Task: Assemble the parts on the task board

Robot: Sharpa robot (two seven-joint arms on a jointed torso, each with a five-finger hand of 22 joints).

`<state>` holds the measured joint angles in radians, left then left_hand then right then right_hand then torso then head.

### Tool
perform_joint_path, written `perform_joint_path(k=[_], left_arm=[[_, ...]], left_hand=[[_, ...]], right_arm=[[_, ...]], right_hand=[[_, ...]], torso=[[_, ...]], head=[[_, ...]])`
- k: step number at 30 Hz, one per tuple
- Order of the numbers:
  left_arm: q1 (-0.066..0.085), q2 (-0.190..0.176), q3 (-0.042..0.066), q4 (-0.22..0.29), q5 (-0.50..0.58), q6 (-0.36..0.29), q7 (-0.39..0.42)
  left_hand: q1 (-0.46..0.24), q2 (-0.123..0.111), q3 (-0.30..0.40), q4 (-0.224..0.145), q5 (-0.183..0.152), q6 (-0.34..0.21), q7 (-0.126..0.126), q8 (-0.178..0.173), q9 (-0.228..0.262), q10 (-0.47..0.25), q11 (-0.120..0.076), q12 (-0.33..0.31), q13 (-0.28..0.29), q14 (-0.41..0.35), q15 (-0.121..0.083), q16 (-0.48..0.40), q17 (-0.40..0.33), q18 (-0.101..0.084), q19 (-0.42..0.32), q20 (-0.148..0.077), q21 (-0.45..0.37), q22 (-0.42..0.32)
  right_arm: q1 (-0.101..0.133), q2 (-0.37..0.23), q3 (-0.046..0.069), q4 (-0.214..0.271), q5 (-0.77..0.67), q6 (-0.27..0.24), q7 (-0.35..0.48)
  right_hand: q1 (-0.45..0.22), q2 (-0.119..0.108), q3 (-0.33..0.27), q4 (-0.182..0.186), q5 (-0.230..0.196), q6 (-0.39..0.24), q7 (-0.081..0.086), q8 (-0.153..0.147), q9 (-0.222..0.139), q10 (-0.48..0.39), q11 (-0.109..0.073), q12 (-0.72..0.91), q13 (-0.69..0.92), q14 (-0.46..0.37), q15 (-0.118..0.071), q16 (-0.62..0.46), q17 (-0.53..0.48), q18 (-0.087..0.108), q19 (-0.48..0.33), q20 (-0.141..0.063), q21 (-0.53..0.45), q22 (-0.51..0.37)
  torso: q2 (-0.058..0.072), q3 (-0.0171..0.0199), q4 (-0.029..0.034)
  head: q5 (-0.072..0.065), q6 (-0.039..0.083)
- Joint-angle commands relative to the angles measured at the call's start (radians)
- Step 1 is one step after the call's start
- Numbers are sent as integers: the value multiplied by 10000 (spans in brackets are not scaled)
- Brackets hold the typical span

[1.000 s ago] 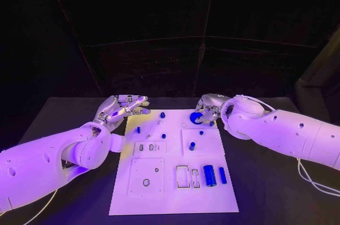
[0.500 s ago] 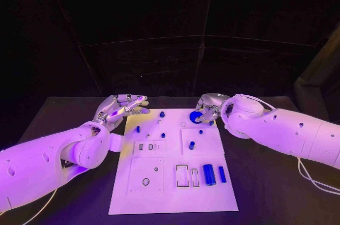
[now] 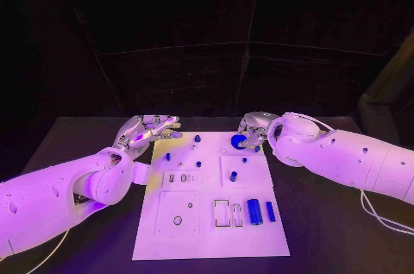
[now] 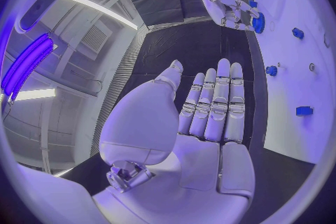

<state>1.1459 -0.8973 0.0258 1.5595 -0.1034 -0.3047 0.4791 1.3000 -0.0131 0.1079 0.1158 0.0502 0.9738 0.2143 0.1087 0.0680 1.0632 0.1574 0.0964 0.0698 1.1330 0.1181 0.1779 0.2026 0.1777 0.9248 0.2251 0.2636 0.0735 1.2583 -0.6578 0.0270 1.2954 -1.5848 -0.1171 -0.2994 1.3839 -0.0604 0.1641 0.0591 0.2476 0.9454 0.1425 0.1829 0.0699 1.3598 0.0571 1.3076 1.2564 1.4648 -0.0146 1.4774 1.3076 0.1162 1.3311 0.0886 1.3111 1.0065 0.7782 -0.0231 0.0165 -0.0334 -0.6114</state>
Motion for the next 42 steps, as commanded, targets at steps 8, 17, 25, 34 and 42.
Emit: perform_joint_path(k=[8,17,25,34,42], left_arm=[[15,-24,2,38,-58,172,-3],[15,-22,2,9,-58,186,21],[16,7,3,-38,-58,172,54],[16,49,3,-77,-58,145,85],[17,85,3,-84,-58,138,88]], left_hand=[[40,126,15,-91,27,-3,51,-70,-13,8,77,-53,-11,-85,-2,-77,23,68,3,70,-74,-16],[59,156,39,-113,27,-3,53,-82,-13,7,79,-68,-11,-85,-1,-94,31,69,7,72,-82,-21],[72,174,57,-129,27,-3,53,-91,-13,8,79,-77,-11,-84,0,-105,37,69,9,73,-88,-24],[85,186,71,-144,27,-2,53,-97,-13,9,79,-84,-10,-84,0,-114,42,69,11,73,-93,-27],[85,187,71,-144,27,-2,53,-97,-13,9,79,-84,-10,-84,0,-114,42,69,11,74,-93,-27]], right_arm=[[-36,32,-35,435,-872,-1004,-31],[-37,247,-30,1277,-1960,-2104,-615],[-37,971,-32,1168,-2120,-2083,-670],[-64,1796,-94,559,-2044,-1865,-490],[-108,2265,-158,119,-1958,-1507,-385]], right_hand=[[-370,-89,420,3,44,264,-26,20,-11,309,-61,289,318,670,-105,60,616,-148,163,-79,167,243],[-665,-218,647,44,1,431,-79,12,-13,404,-107,354,423,671,-144,54,612,-230,386,-116,393,692],[-717,-226,699,55,-26,444,-84,-2,-17,408,-113,346,422,672,-149,56,617,-236,405,-123,411,724],[-731,-215,741,55,-30,448,-86,-13,-19,413,-116,345,427,671,-153,52,608,-238,411,-126,416,732],[-830,-274,806,57,-95,392,-67,-84,-36,390,-100,308,403,667,-147,42,591,-243,424,-128,429,754]], torso=[[-1,-1,-4],[19,5,21],[21,7,8],[27,6,10],[20,4,11]], head=[[18,37],[75,128],[174,68],[206,15],[221,-26]])
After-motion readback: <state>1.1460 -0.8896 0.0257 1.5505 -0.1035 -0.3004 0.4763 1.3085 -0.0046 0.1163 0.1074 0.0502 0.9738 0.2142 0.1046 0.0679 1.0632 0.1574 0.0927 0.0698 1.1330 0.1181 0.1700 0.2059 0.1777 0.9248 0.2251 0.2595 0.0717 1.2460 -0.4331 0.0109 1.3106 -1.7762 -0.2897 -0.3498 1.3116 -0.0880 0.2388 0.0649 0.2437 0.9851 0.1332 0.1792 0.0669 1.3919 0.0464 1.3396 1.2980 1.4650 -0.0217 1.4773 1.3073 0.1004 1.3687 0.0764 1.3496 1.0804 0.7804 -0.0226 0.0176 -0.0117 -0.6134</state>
